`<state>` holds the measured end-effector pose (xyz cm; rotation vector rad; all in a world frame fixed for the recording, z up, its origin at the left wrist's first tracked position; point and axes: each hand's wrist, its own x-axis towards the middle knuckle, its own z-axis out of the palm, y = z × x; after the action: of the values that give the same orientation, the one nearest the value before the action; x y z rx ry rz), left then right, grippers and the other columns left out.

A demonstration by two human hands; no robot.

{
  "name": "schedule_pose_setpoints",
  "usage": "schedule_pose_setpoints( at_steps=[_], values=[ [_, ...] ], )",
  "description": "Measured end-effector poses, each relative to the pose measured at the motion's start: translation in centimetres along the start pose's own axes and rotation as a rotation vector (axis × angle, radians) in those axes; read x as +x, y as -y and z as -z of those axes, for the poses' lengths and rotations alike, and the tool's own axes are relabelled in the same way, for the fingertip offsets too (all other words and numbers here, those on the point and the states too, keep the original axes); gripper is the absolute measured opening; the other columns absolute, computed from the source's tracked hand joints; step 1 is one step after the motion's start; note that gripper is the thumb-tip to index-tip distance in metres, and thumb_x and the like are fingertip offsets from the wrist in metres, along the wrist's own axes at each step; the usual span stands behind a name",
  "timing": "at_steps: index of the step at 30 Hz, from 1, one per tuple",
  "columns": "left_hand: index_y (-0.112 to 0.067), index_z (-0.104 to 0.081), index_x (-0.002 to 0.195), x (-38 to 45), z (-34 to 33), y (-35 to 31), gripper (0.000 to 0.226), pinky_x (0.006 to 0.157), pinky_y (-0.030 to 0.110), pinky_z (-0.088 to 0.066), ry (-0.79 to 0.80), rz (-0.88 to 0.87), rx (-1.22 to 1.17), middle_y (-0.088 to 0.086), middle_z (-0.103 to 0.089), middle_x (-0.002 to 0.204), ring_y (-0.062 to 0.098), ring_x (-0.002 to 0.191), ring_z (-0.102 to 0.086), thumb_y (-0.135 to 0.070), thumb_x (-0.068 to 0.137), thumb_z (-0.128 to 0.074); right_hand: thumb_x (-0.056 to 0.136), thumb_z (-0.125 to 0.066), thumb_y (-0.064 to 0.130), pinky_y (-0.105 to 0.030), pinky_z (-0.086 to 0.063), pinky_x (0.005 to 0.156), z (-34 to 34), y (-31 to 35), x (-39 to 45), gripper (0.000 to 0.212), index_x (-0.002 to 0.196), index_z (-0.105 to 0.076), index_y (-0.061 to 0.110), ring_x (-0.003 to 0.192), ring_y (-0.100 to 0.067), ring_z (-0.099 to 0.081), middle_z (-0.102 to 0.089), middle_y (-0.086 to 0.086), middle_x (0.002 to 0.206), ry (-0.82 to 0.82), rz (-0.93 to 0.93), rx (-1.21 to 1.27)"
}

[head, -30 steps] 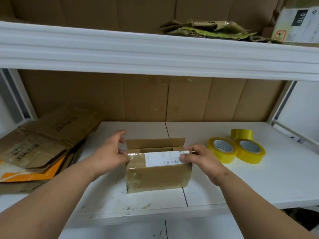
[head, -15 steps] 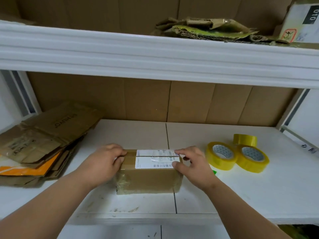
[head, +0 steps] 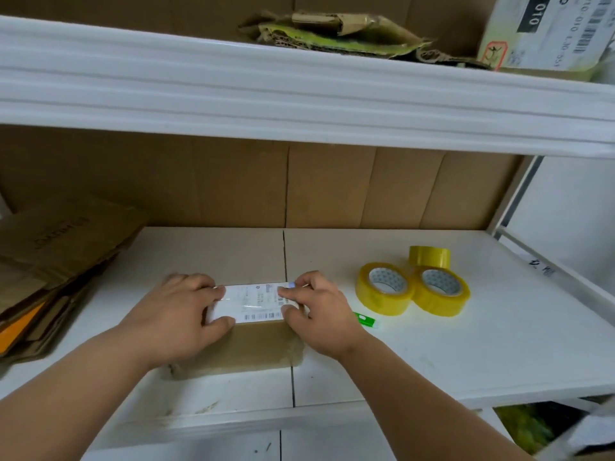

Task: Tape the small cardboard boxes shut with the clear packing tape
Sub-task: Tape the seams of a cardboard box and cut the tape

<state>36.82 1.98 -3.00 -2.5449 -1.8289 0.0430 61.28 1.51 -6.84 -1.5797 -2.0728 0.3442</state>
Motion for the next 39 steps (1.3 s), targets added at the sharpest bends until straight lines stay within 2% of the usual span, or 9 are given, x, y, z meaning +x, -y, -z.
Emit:
schedule_pose_setpoints(
  at_steps=[2,5,10,15,20,23,27,34,39],
  values=[
    [-0.040,-0.039,0.141,0.9,1.1,-1.2,0.064,0.102,0.028,-0.036,0.001,0.023,0.002,-0.012,-0.045,0.139,0.013,0.121,-0.040,-0.074,0.087,-0.039,0.098,-0.049,0.043,-0.033,-0.038,0.108,0.6,-0.6,-0.1,0.044,0.141,-0.052,0.035,0.123,-0.011,-0.046,-0.049,0.007,0.136,0.009,-0.008,0.063],
    [-0.046,-0.030,0.143,1.7,2.2,-2.4,0.058,0.108,0.036,-0.033,0.046,0.071,-0.082,-0.008,-0.042,0.143,0.020,0.130,-0.038,-0.063,0.090,-0.048,0.100,-0.049,0.037,-0.025,-0.042,0.103,1.6,-2.7,-0.4,0.043,0.142,-0.051,0.030,0.119,-0.011,-0.055,-0.060,0.005,0.133,-0.109,-0.174,0.262],
    [-0.047,-0.053,0.132,2.7,2.0,-3.9,0.043,0.097,0.027,-0.040,-0.045,-0.012,-0.175,-0.017,-0.045,0.120,0.007,0.113,-0.035,-0.042,0.090,-0.061,0.096,-0.051,0.025,-0.032,-0.044,0.100,2.4,-8.9,-1.5,0.035,0.128,-0.063,0.022,0.117,-0.024,-0.055,-0.061,-0.004,0.128,-0.083,-0.344,-0.182],
    [-0.050,-0.056,0.130,3.6,2.7,-5.6,0.044,0.095,0.034,-0.044,0.064,-0.003,-0.119,-0.018,-0.048,0.112,0.009,0.106,-0.044,-0.052,0.088,-0.045,0.093,-0.047,0.025,-0.038,-0.032,0.107,1.6,-11.0,-2.0,0.046,0.139,-0.051,0.026,0.129,-0.026,-0.039,-0.046,-0.002,0.139,-0.034,-0.348,-0.426],
    [-0.032,-0.066,0.110,4.7,3.9,-8.0,0.046,0.084,0.030,-0.049,-0.013,0.094,-0.094,-0.009,-0.050,0.115,0.011,0.100,-0.052,-0.067,0.090,-0.044,0.096,-0.047,0.035,-0.046,-0.010,0.121,2.0,-12.5,-0.6,0.070,0.156,-0.016,0.018,0.149,-0.031,-0.012,-0.021,-0.006,0.161,0.039,-0.467,-0.445],
    [-0.031,-0.054,0.135,5.1,4.3,-9.6,0.049,0.096,0.031,-0.045,-0.068,0.088,-0.158,-0.006,-0.046,0.137,0.015,0.118,-0.050,-0.058,0.096,-0.044,0.096,-0.046,0.043,-0.049,-0.016,0.117,2.5,-13.1,0.3,0.057,0.147,-0.034,0.019,0.142,-0.029,-0.028,-0.044,-0.005,0.149,0.054,-0.472,-0.529],
    [-0.028,-0.054,0.138,5.5,5.2,-11.1,0.044,0.101,0.031,-0.042,-0.151,0.067,-0.205,-0.005,-0.045,0.141,0.016,0.123,-0.046,-0.048,0.100,-0.043,0.097,-0.043,0.039,-0.048,-0.022,0.110,3.4,-13.5,1.1,0.044,0.136,-0.049,0.022,0.133,-0.029,-0.037,-0.052,-0.005,0.138,0.114,-0.476,-0.552],
    [-0.028,-0.054,0.136,5.8,6.7,-12.9,0.037,0.101,0.029,-0.042,-0.268,0.084,-0.304,-0.007,-0.048,0.142,0.015,0.126,-0.046,-0.037,0.101,-0.049,0.099,-0.048,0.032,-0.040,-0.020,0.119,5.1,-12.4,0.9,0.045,0.144,-0.045,0.026,0.133,-0.026,-0.045,-0.053,-0.005,0.141,-0.052,-0.450,-0.026],
    [-0.027,-0.053,0.137,6.1,6.8,-13.3,0.037,0.096,0.023,-0.039,-0.226,0.150,-0.496,-0.005,-0.051,0.142,0.015,0.126,-0.050,-0.032,0.101,-0.051,0.098,-0.058,0.022,-0.027,-0.040,0.093,6.6,-9.1,-0.7,0.041,0.137,-0.049,0.022,0.117,-0.019,-0.054,-0.058,0.000,0.128,-0.123,-0.308,0.547]
  ],
)
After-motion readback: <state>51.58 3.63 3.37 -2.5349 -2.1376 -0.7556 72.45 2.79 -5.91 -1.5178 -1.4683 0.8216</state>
